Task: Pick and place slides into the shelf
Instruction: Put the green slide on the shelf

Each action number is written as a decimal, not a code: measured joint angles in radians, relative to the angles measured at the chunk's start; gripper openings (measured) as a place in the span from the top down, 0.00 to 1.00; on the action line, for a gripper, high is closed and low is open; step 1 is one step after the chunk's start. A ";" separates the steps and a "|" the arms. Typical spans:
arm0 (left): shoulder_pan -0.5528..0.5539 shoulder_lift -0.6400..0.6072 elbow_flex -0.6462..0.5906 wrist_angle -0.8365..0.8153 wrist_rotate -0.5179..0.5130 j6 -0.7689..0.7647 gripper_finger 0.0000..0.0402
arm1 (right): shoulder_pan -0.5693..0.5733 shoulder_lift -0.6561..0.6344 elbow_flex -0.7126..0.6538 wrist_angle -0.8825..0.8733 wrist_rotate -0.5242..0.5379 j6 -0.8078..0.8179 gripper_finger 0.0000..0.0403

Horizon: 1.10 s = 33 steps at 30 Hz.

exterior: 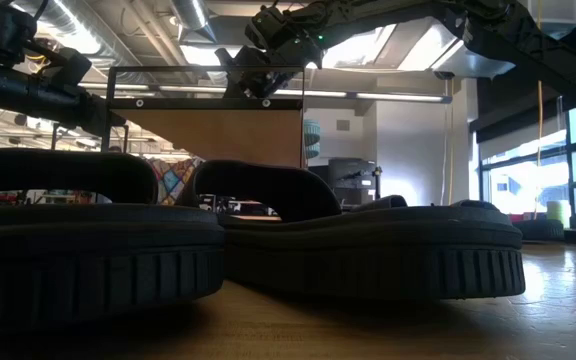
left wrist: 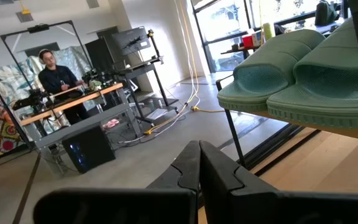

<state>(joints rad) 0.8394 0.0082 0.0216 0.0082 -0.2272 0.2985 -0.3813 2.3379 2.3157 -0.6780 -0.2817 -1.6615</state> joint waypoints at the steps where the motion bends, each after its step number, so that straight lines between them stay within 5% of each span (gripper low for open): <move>1: 0.000 0.000 0.000 0.000 0.000 0.000 1.00 | 0.000 0.000 0.000 0.001 0.000 0.000 0.88; 33: 0.000 0.000 0.000 0.000 0.000 0.000 1.00 | 0.000 0.000 0.000 -0.008 -0.020 -0.072 0.88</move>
<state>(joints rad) 0.8391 0.0082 0.0218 0.0082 -0.2272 0.2985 -0.3817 2.3379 2.3157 -0.6857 -0.3013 -1.7332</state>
